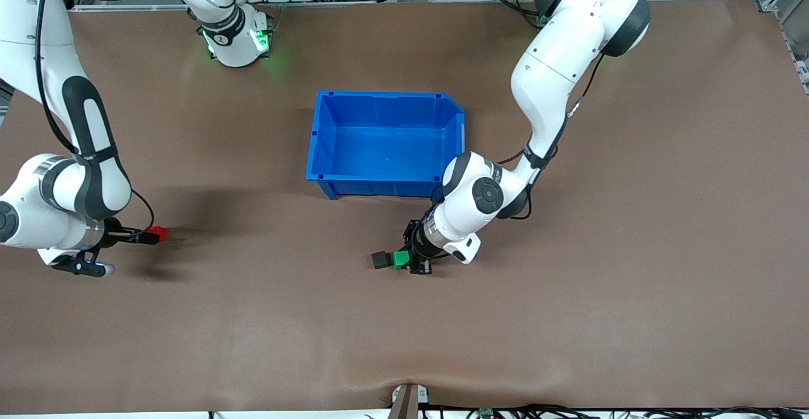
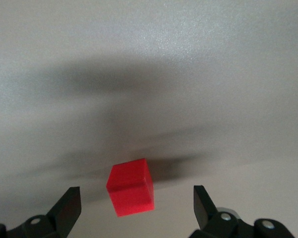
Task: Attach green and red cubes to black cube
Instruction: 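Lower the green cube beside the black cube with the left gripper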
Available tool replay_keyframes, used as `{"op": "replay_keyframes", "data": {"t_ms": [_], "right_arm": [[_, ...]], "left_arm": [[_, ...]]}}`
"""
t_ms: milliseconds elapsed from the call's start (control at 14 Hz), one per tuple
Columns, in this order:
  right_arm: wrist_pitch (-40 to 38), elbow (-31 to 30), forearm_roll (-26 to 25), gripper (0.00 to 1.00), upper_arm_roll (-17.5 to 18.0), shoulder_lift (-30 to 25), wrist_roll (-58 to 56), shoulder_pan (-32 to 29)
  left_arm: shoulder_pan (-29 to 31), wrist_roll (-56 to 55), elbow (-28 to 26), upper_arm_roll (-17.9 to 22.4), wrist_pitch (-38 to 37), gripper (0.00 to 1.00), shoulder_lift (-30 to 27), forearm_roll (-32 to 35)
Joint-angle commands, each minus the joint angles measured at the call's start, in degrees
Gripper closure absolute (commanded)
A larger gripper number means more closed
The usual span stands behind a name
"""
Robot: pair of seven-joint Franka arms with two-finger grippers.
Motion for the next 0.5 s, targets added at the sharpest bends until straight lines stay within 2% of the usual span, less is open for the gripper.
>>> {"op": "replay_keyframes", "data": {"t_ms": [0, 357, 429], "right_arm": [[0.5, -0.6, 0.4, 0.00, 0.8, -0.2, -0.4, -0.6], [0.7, -0.6, 0.3, 0.00, 0.8, 0.4, -0.8, -0.7], [0.7, -0.6, 0.3, 0.03, 0.8, 0.5, -0.8, -0.7]], "left_arm": [[-3.2, -1.3, 2.9, 3.3, 1.1, 1.00, 2.3, -1.0], [-4.1, -1.0, 3.6, 4.1, 1.1, 1.00, 3.0, -1.0], [-4.4, -0.9, 3.6, 4.1, 1.1, 1.00, 3.1, -1.0]]}}
